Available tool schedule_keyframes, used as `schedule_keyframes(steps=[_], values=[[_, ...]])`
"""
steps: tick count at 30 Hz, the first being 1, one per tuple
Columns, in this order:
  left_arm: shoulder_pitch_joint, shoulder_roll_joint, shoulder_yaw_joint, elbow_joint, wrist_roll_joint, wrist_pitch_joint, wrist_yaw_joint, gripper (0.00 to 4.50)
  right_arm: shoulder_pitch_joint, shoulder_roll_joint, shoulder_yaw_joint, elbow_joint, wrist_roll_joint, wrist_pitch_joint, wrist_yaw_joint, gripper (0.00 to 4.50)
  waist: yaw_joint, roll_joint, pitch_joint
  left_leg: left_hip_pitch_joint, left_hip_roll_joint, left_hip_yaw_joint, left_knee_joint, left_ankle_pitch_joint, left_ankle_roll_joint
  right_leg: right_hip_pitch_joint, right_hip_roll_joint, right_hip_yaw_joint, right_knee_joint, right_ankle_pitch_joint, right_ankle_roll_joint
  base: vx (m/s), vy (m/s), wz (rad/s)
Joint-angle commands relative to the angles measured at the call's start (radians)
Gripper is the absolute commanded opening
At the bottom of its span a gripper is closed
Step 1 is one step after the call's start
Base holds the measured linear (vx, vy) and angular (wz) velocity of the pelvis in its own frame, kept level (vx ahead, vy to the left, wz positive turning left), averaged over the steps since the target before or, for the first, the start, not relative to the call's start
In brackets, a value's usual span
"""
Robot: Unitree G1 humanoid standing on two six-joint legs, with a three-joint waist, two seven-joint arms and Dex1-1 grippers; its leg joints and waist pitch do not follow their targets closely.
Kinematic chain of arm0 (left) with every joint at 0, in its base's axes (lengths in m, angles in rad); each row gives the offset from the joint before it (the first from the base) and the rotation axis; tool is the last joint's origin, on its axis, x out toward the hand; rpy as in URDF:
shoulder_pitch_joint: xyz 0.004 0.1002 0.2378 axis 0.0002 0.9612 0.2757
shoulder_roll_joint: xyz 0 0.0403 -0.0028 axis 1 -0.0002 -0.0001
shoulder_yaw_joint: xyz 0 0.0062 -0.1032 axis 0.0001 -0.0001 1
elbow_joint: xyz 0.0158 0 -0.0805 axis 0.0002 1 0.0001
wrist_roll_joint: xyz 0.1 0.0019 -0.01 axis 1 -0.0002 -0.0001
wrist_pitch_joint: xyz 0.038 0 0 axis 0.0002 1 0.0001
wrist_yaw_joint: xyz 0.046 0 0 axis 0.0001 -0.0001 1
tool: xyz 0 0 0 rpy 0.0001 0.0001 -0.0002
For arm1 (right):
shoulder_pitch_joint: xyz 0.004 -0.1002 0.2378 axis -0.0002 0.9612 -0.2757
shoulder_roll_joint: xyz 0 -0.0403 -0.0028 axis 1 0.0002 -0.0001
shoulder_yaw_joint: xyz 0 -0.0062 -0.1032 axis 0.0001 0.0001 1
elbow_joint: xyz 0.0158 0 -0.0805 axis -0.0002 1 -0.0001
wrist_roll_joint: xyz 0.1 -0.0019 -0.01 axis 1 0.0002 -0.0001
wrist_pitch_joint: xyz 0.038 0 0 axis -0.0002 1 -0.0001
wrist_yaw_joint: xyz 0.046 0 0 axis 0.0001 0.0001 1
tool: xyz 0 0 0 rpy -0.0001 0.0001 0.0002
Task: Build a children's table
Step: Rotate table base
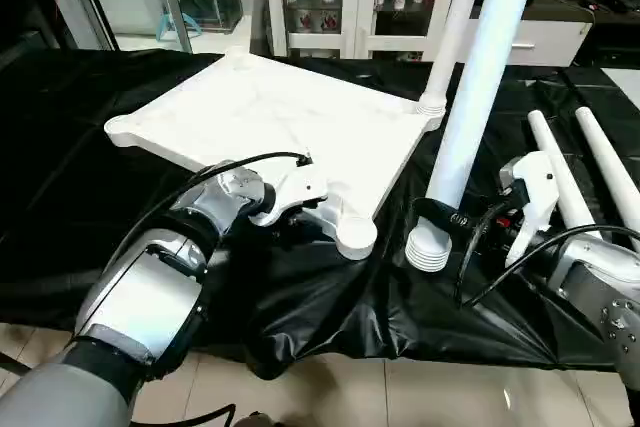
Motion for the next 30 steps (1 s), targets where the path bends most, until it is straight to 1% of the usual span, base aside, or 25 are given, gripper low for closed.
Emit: schedule_keyframes(steps=[1, 2, 6, 7, 9, 12, 13, 15, 16, 17, 18, 19, 20, 21, 22, 24, 25, 26, 27, 28, 29, 30], values=[[-0.011, -0.003, 0.0, 0.012, 0.008, 0.018, 0.001, 1.92, -0.01, -0.007, 0.006, -0.028, 0.008, 0.008, 0.008, 1.8, -0.002, -0.012, -0.073, 0.022, 0.047, -0.03, -0.081, -0.282, 0.013, 0.051, -0.063, 0.037, -0.09, -0.327, -0.187, 0.0, 0.0, 0.0], [-0.011, -0.002, -0.005, 0.012, 0.016, 0.018, -0.002, 1.79, -0.01, -0.007, 0.008, -0.028, 0.008, 0.008, 0.009, 1.8, -0.003, -0.012, -0.073, 0.023, 0.047, -0.03, -0.081, -0.287, 0.012, 0.051, -0.063, 0.037, -0.091, -0.328, -0.188, 0.0, 0.0, 0.0], [-0.01, 0.002, -0.025, 0.014, 0.045, 0.027, -0.033, 1.65, -0.011, -0.009, 0.012, -0.024, 0.009, 0.004, 0.012, 1.8, -0.004, -0.014, -0.072, 0.022, 0.046, -0.03, -0.082, -0.284, 0.013, 0.052, -0.064, 0.038, -0.092, -0.336, -0.185, 0.0, 0.0, 0.0], [-0.009, 0.004, -0.03, 0.015, 0.054, 0.033, -0.045, 1.51, -0.012, -0.01, 0.013, -0.023, 0.009, 0.004, 0.012, 1.8, -0.005, -0.014, -0.072, 0.023, 0.047, -0.031, -0.083, -0.282, 0.015, 0.052, -0.065, 0.037, -0.092, -0.335, -0.187, 0.0, 0.0, 0.0], [-0.008, 0.007, -0.037, 0.016, 0.071, 0.041, -0.064, 1.47, -0.013, -0.011, 0.015, -0.022, 0.009, 0.003, 0.012, 1.8, -0.007, -0.013, -0.074, 0.023, 0.047, -0.03, -0.082, -0.274, 0.019, 0.053, -0.065, 0.038, -0.091, -0.32, -0.191, 0.0, 0.0, 0.0], [-0.005, 0.016, -0.053, 0.018, 0.089, 0.076, -0.109, 1.24, -0.017, -0.009, 0.017, -0.017, 0.007, 0.0, 0.015, 1.8, -0.013, -0.014, -0.075, 0.02, 0.047, -0.029, -0.083, -0.257, 0.024, 0.055, -0.066, 0.038, -0.088, -0.29, -0.203, 0.0, 0.0, 0.0], [-0.004, 0.018, -0.053, 0.018, 0.088, 0.081, -0.119, 1.22, -0.018, -0.008, 0.018, -0.017, 0.006, -0.001, 0.014, 1.8, -0.015, -0.016, -0.075, 0.02, 0.045, -0.028, -0.081, -0.246, 0.03, 0.057, -0.067, 0.037, -0.088, -0.281, -0.209, 0.0, 0.0, 0.0], [0.001, 0.02, -0.04, 0.018, 0.081, 0.106, -0.137, 1.1, -0.021, -0.005, 0.02, -0.014, 0.003, -0.004, 0.012, 1.8, -0.016, -0.016, -0.077, 0.018, 0.045, -0.027, -0.08, -0.228, 0.041, 0.059, -0.068, 0.036, -0.088, -0.276, -0.209, 0.0, 0.0, 0.0], [0.003, 0.02, -0.033, 0.018, 0.076, 0.119, -0.138, 1.03, -0.022, -0.003, 0.021, -0.011, 0.002, -0.006, 0.011, 1.8, -0.016, -0.017, -0.077, 0.017, 0.044, -0.026, -0.079, -0.214, 0.047, 0.059, -0.067, 0.036, -0.086, -0.266, -0.212, 0.0, 0.0, 0.0], [0.005, 0.02, -0.024, 0.018, 0.069, 0.139, -0.136, 1.03, -0.024, -0.001, 0.021, -0.008, 0.002, -0.008, 0.01, 1.8, -0.016, -0.016, -0.078, 0.018, 0.044, -0.025, -0.078, -0.21, 0.051, 0.058, -0.067, 0.036, -0.087, -0.266, -0.214, 0.0, 0.0, 0.0], [0.013, 0.019, 0.005, 0.017, 0.048, 0.173, -0.12, 0.99, -0.027, 0.003, 0.021, -0.004, 0.001, -0.012, 0.007, 1.8, -0.016, -0.016, -0.077, 0.018, 0.043, -0.024, -0.078, -0.206, 0.054, 0.058, -0.067, 0.036, -0.087, -0.269, -0.218, 0.0, 0.0, 0.0], [0.017, 0.019, 0.016, 0.015, 0.04, 0.184, -0.109, 0.99, -0.028, 0.004, 0.021, -0.003, 0.001, -0.013, 0.005, 1.8, -0.016, -0.015, -0.077, 0.018, 0.044, -0.025, -0.078, -0.205, 0.055, 0.058, -0.066, 0.035, -0.088, -0.276, -0.219, 0.0, 0.0, 0.0], [0.019, 0.018, 0.021, 0.015, 0.037, 0.188, -0.103, 0.95, -0.028, 0.005, 0.021, -0.002, 0.001, -0.013, 0.005, 1.8, -0.016, -0.018, -0.076, 0.018, 0.043, -0.024, -0.078, -0.21, 0.057, 0.058, -0.066, 0.034, -0.089, -0.29, -0.216, 0.0, 0.0, 0.0], [0.03, 0.02, 0.033, 0.01, 0.029, 0.205, -0.082, 0.93, -0.029, 0.008, 0.023, 0.001, -0.001, -0.017, 0.003, 1.8, -0.016, -0.017, -0.075, 0.018, 0.043, -0.025, -0.079, -0.214, 0.057, 0.057, -0.066, 0.034, -0.091, -0.303, -0.213, 0.0, 0.0, 0.0], [0.038, 0.023, 0.036, 0.007, 0.028, 0.214, -0.07, 0.91, -0.029, 0.009, 0.025, 0.005, -0.003, -0.02, 0.003, 1.8, -0.016, -0.02, -0.073, 0.018, 0.043, -0.025, -0.08, -0.222, 0.057, 0.057, -0.067, 0.033, -0.093, -0.329, -0.206, 0.0, 0.0, 0.0], [0.048, 0.025, 0.044, 0.001, 0.021, 0.233, -0.059, 0.91, -0.031, 0.012, 0.026, 0.01, -0.004, -0.023, 0.002, 1.8, -0.018, -0.019, -0.069, 0.021, 0.044, -0.026, -0.083, -0.252, 0.05, 0.054, -0.066, 0.033, -0.099, -0.387, -0.19, 0.0, 0.0, 0.0], [0.051, 0.026, 0.046, -0.001, 0.019, 0.238, -0.057, 0.91, -0.032, 0.013, 0.027, 0.011, -0.004, -0.023, 0.002, 1.8, -0.021, -0.02, -0.064, 0.024, 0.043, -0.027, -0.086, -0.282, 0.042, 0.052, -0.066, 0.032, -0.105, -0.439, -0.177, 0.0, 0.0, 0.0], [0.056, 0.026, 0.054, -0.004, 0.012, 0.252, -0.054, 0.91, -0.033, 0.014, 0.027, 0.011, -0.004, -0.023, 0.0, 1.8, -0.025, -0.022, -0.061, 0.03, 0.042, -0.028, -0.088, -0.315, 0.033, 0.05, -0.066, 0.031, -0.113, -0.503, -0.157, 0.0, 0.0, 0.0], [0.06, 0.024, 0.066, -0.009, 0.0, 0.271, -0.053, 0.91, -0.036, 0.017, 0.027, 0.013, -0.003, -0.023, -0.002, 1.8, -0.026, -0.024, -0.06, 0.031, 0.041, -0.029, -0.088, -0.324, 0.03, 0.05, -0.067, 0.03, -0.116, -0.528, -0.148, 0.0, 0.0, 0.0], [0.064, 0.019, 0.086, -0.016, -0.017, 0.3, -0.044, 0.91, -0.04, 0.021, 0.028, 0.019, -0.004, -0.023, -0.005, 1.8, -0.03, -0.026, -0.06, 0.03, 0.039, -0.031, -0.089, -0.332, 0.026, 0.051, -0.069, 0.029, -0.12, -0.566, -0.132, 0.0, 0.0, 0.0], [0.066, 0.016, 0.099, -0.021, -0.028, 0.319, -0.039, 0.91, -0.043, 0.024, 0.028, 0.022, -0.005, -0.024, -0.007, 1.8, -0.035, -0.029, -0.06, 0.03, 0.039, -0.032, -0.089, -0.333, 0.025, 0.049, -0.069, 0.027, -0.122, -0.584, -0.123, 0.0, 0.0, 0.0], [0.069, 0.012, 0.114, -0.029, -0.036, 0.337, -0.023, 0.9, -0.047, 0.03, 0.027, 0.029, -0.008, -0.022, -0.017, 1.8, -0.039, -0.03, -0.059, 0.031, 0.037, -0.033, -0.088, -0.336, 0.025, 0.046, -0.067, 0.026, -0.126, -0.603, -0.112, 0.0, 0.0, 0.0]])
